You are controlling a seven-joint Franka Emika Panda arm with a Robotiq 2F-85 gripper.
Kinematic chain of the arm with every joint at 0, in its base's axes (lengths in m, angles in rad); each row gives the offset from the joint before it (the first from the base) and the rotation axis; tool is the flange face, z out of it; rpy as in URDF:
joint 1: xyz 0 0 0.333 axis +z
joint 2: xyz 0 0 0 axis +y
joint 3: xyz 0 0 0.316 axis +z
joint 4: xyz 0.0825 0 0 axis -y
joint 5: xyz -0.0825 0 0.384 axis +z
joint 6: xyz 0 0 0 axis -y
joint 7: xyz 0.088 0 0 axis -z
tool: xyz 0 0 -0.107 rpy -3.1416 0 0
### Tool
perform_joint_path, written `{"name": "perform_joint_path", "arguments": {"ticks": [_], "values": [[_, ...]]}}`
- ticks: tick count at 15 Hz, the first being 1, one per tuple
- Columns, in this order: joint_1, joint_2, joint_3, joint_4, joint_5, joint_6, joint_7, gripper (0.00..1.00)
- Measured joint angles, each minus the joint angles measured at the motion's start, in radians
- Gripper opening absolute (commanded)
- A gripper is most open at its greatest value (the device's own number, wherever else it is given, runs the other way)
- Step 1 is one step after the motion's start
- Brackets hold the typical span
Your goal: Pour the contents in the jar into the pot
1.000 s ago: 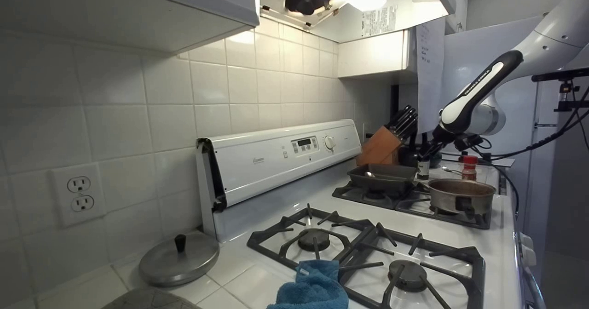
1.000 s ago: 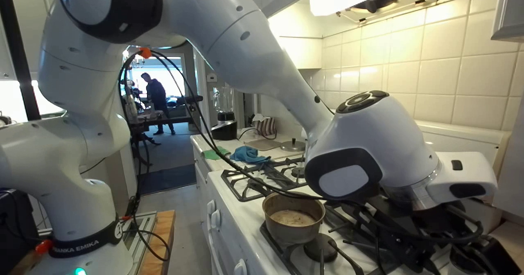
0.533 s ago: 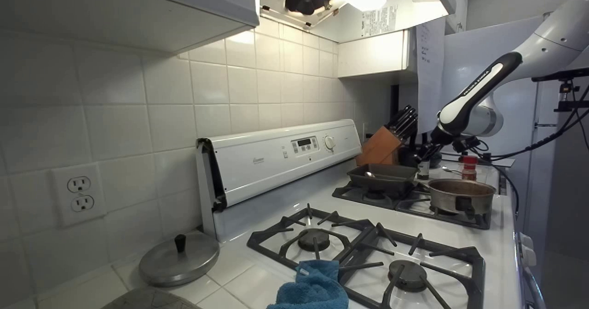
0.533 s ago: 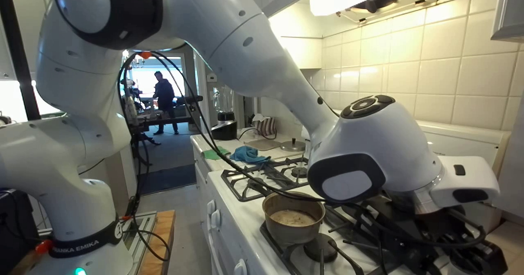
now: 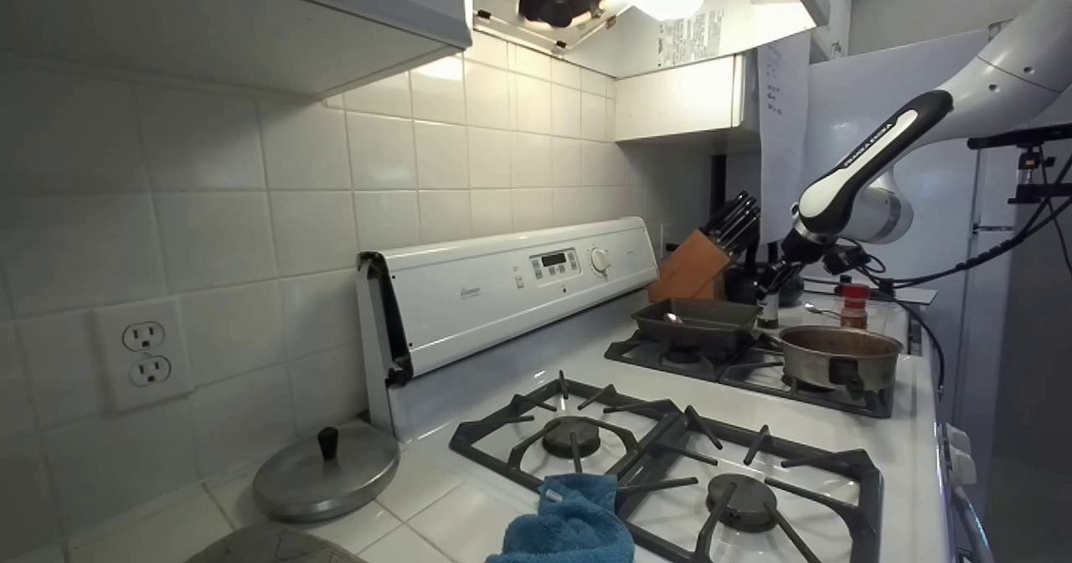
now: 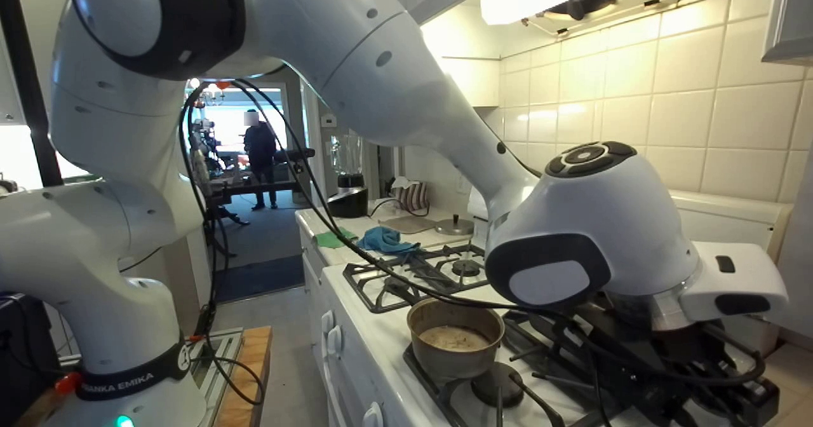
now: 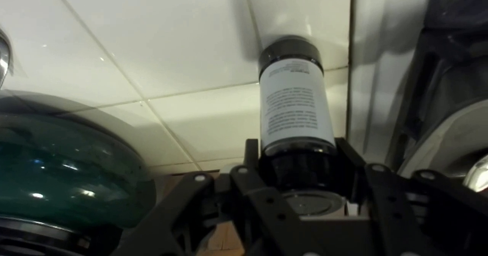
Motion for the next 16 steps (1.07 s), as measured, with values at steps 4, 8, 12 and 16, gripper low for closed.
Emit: {"name": "perform_joint_path", "arguments": {"ticks": [4, 8, 12, 16], "values": [[-0.007, -0.021, 0.009, 0.02, -0.008, -0.079, -0.034, 0.25], [0.029, -0.083, -0.014, 0.021, -0.039, -0.144, -0.094, 0.25], [0.097, -0.137, -0.038, 0.019, -0.044, -0.218, -0.184, 0.25], [0.173, -0.183, -0.058, -0.005, -0.044, -0.278, -0.303, 0.25]]}}
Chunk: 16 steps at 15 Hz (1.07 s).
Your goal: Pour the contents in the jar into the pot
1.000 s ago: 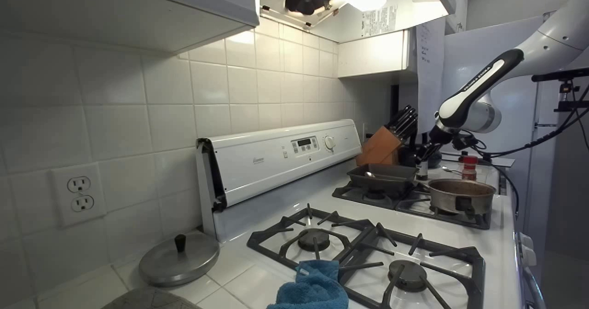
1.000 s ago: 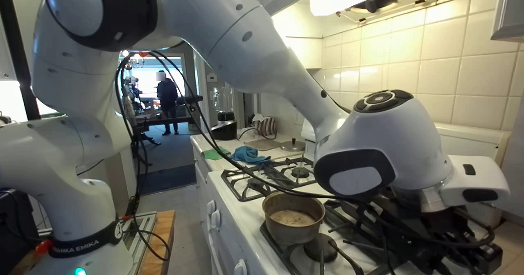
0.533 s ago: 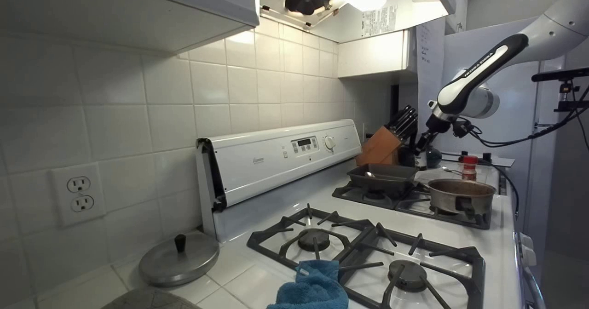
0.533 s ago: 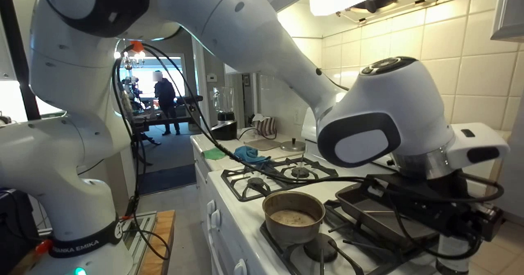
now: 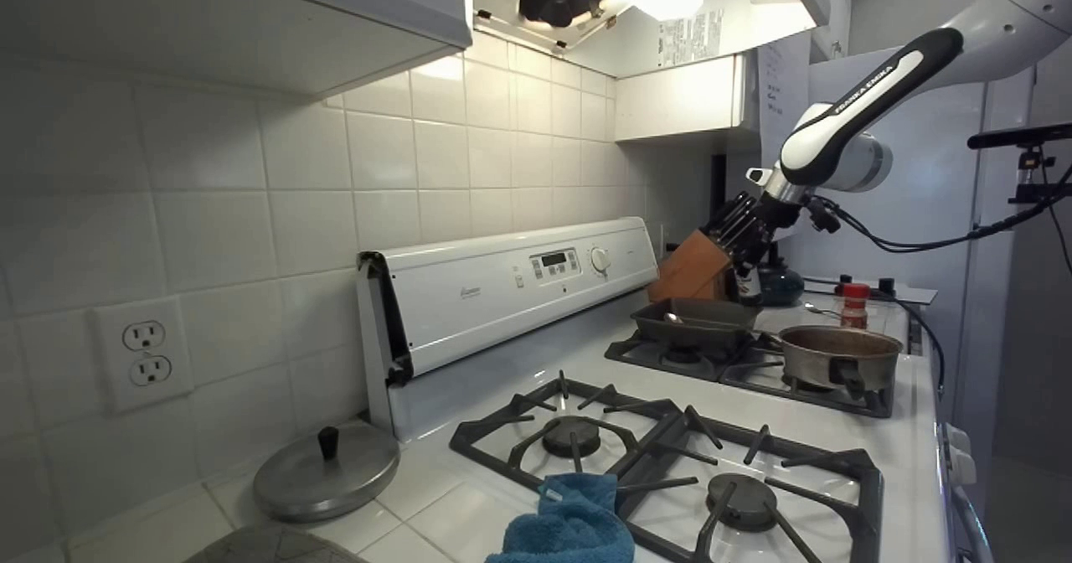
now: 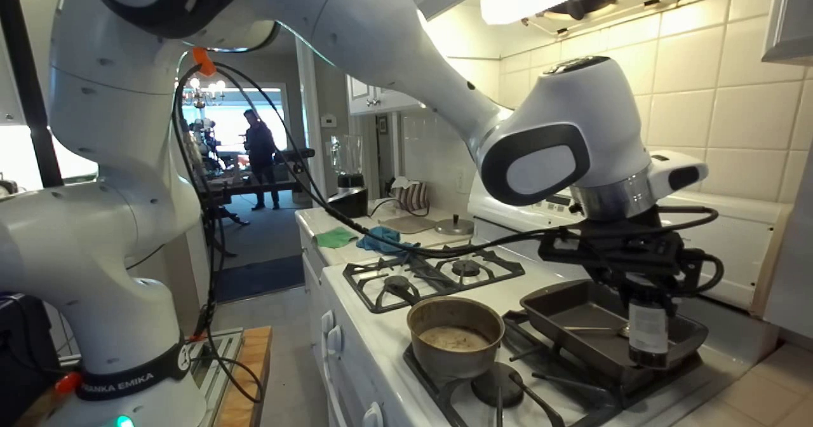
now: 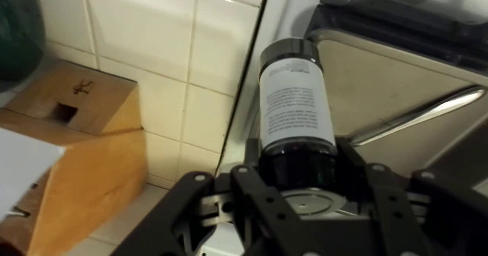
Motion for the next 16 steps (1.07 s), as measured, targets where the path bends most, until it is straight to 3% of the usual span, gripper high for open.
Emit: {"name": "perform_joint_path", "arguments": {"ticks": [6, 12, 16], "values": [[0.131, -0.086, -0.081, -0.082, -0.019, -0.039, -0.185, 0.25], [0.245, -0.161, -0.178, -0.166, -0.162, -0.042, -0.263, 0.25], [0.285, -0.21, -0.188, -0.218, -0.196, -0.07, -0.397, 0.25]]}}
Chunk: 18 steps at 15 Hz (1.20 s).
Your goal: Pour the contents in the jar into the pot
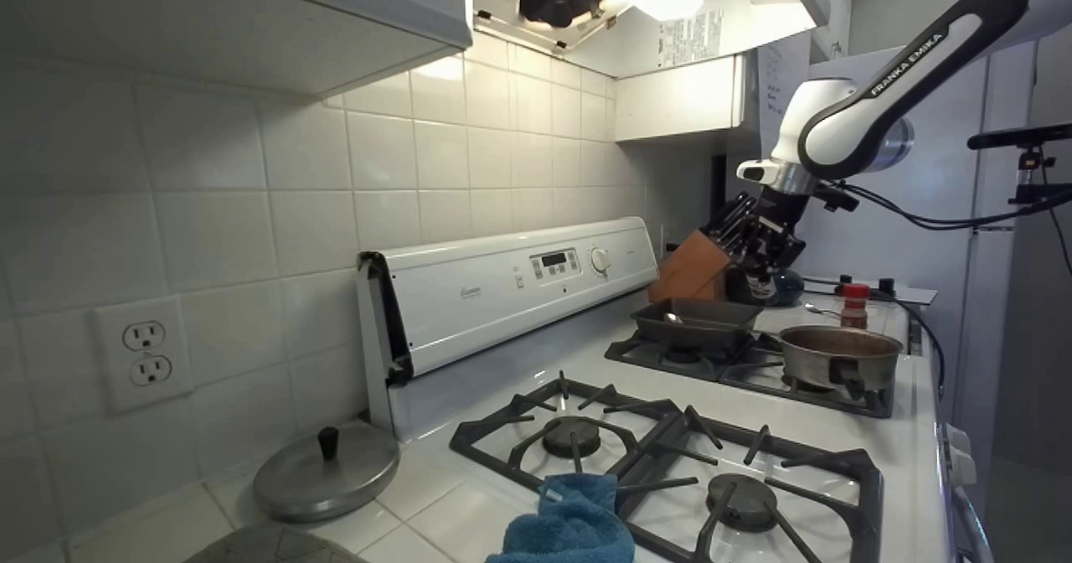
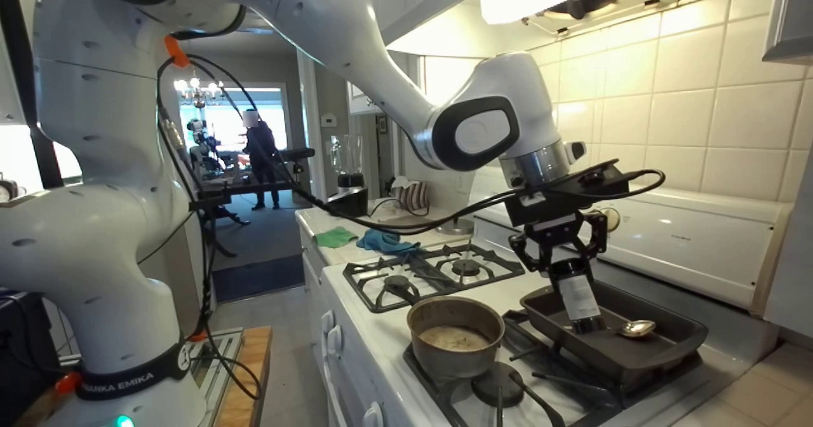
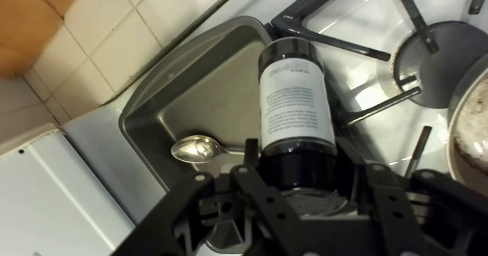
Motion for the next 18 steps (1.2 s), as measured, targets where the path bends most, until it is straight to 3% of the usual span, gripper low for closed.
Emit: {"name": "perform_joint_path", "arguments": {"ticks": [3, 4, 7, 15, 16, 18], "values": [[0.028, -0.038, 0.0, -0.039, -0.001, -0.004, -0.125, 0.25], [0.036, -0.049, 0.0, -0.05, -0.001, -0.007, -0.17, 0.5], [0.053, -0.071, 0.001, -0.073, 0.0, -0.008, -0.26, 0.5], [0.053, -0.075, 0.0, -0.079, 0.0, -0.008, -0.28, 0.5], [0.053, -0.075, 0.0, -0.079, 0.0, -0.008, -0.28, 0.25], [0.057, -0.074, -0.003, -0.079, 0.0, -0.008, -0.28, 0.25]]}}
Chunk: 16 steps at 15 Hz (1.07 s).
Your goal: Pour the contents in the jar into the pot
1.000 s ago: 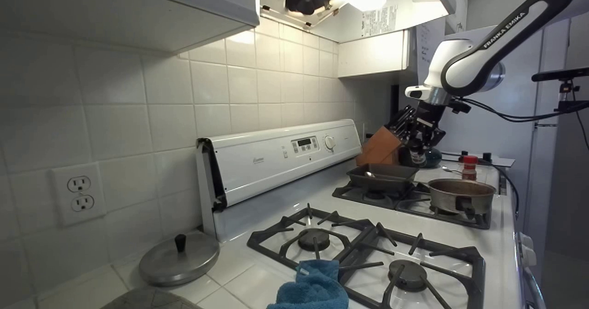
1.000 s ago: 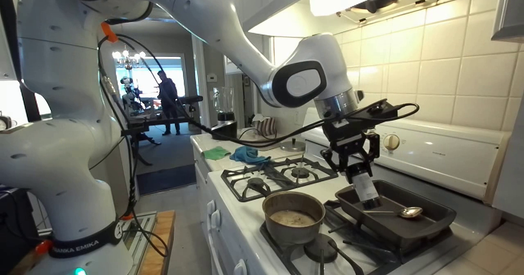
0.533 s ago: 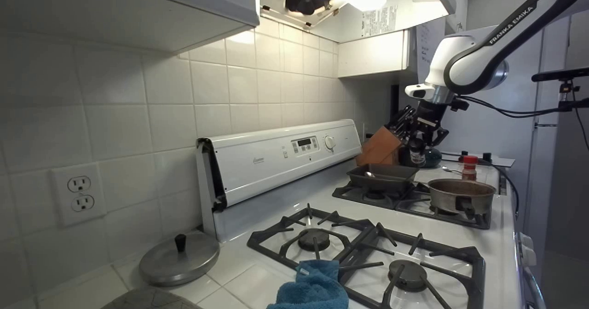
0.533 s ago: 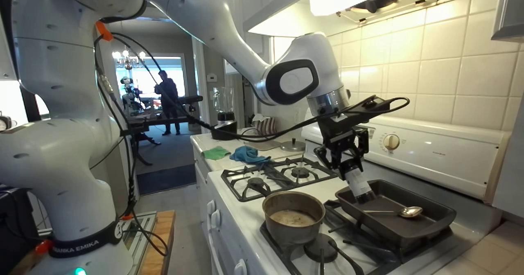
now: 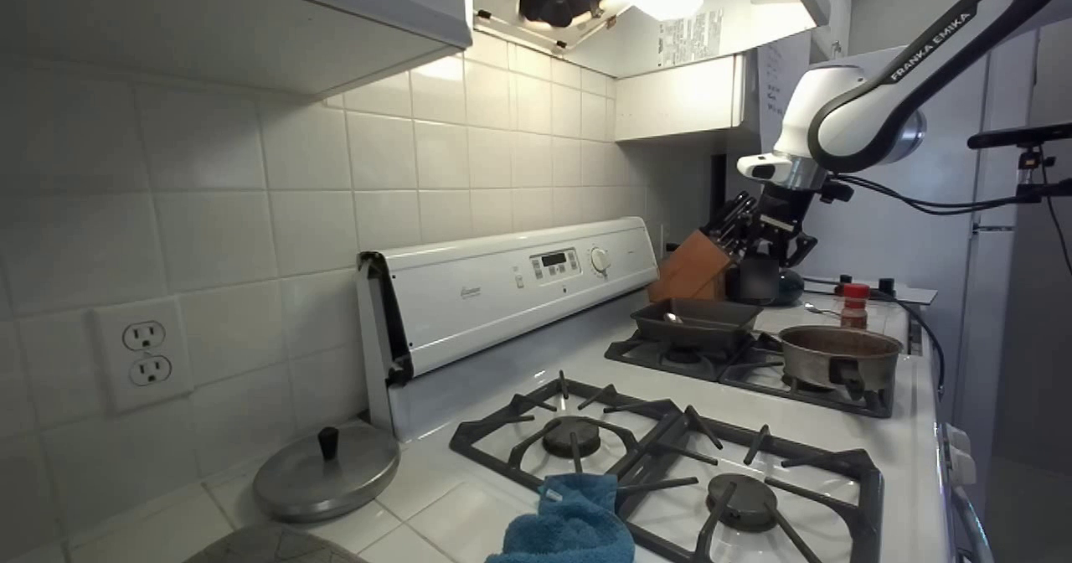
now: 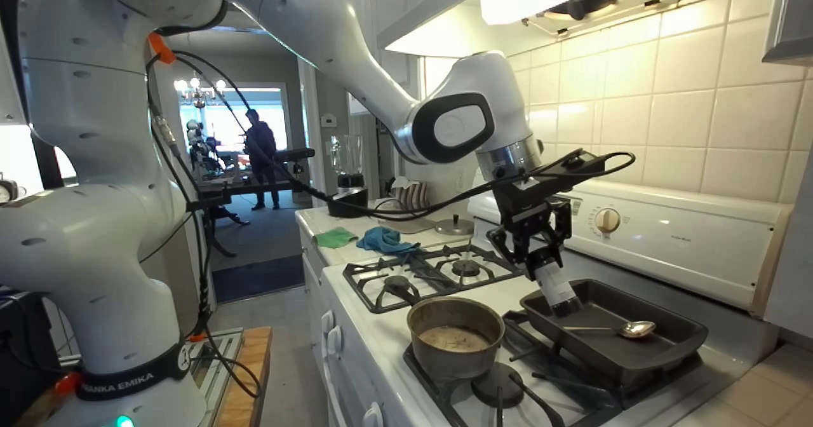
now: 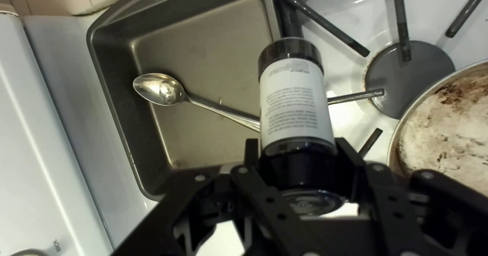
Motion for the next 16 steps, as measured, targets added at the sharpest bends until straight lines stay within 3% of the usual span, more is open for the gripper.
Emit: {"name": "perform_joint_path", "arguments": {"ticks": [8, 16], "values": [[0.07, 0.001, -0.032, 0.004, -0.199, -0.098, -0.017, 0.25], [0.15, -0.005, -0.028, 0.007, -0.416, -0.231, -0.124, 0.25]]}}
